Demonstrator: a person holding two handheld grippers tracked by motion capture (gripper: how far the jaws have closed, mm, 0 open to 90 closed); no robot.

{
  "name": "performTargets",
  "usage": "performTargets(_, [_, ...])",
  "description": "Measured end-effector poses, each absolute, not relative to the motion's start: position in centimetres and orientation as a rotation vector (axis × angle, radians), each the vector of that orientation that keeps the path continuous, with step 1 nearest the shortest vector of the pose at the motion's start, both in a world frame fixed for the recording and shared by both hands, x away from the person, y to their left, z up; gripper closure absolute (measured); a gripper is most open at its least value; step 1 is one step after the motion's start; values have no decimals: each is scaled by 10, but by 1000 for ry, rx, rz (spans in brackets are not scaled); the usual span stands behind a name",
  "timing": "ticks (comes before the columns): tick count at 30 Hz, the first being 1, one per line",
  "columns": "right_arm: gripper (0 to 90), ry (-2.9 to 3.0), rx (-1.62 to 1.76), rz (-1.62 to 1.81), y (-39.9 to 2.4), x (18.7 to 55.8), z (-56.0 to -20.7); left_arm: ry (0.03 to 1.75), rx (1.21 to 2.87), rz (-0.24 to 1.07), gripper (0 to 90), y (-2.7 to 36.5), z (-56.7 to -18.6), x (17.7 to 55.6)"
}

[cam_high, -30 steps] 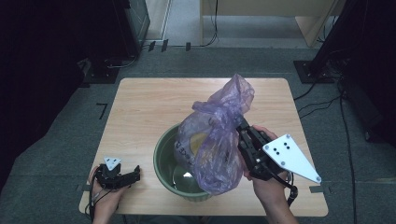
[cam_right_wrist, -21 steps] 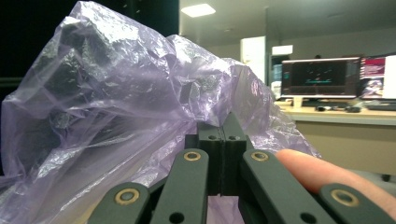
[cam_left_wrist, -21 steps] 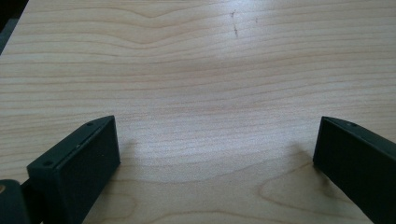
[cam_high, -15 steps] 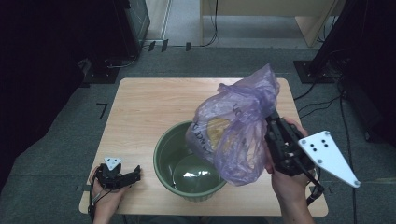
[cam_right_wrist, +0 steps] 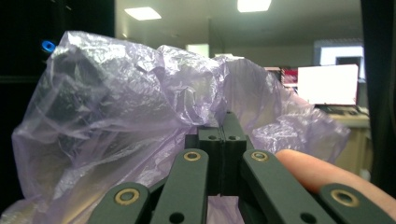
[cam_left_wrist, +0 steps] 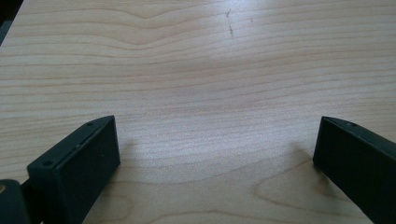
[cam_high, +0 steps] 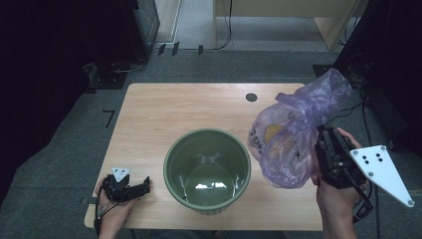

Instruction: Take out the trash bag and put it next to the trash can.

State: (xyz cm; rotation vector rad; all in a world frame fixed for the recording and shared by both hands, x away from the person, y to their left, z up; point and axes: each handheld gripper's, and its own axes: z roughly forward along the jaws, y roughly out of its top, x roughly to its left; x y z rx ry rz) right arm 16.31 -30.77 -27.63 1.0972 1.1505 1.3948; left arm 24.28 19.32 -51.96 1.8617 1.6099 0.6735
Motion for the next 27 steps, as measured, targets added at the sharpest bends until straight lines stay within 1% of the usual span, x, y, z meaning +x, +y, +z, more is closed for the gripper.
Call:
performTargets(1, [900, 1151, 1097, 1395, -308, 163, -276, 1609, 1862, 674, 0, 193, -520, 243])
performTargets(4, [900, 1154, 1163, 1351, -320, 169, -297, 1606, 1865, 671, 0, 193, -520, 243])
performTargets(10, [900, 1187, 1254, 1301, -328, 187, -331, 1602, 1867, 671, 0, 193, -520, 243])
performTargets(15, [900, 1216, 1280, 1290, -328, 204, -345, 1597, 1872, 667, 0, 193, -519, 244])
performTargets(17, [900, 1241, 1280, 1288, -320, 218, -354, 1593, 1875, 666, 0, 193, -519, 244])
performTargets(18, [900, 1241, 1280, 1288, -320, 218, -354, 1593, 1875, 666, 0, 193, -519, 244])
performTargets(19, [900, 1262, 1275, 1290, -312, 229, -359, 1593, 1876, 666, 0, 193, -519, 244])
performTargets(20, [900, 1262, 1275, 1290, -312, 229, -359, 1592, 1875, 665, 0, 193, -519, 244])
performTargets(21, [900, 1273, 1272, 1296, -302, 241, -364, 1592, 1875, 665, 0, 193, -519, 244])
performTargets(27, [900, 1322, 1315, 1390, -270, 285, -378, 1590, 1879, 663, 0, 193, -519, 244])
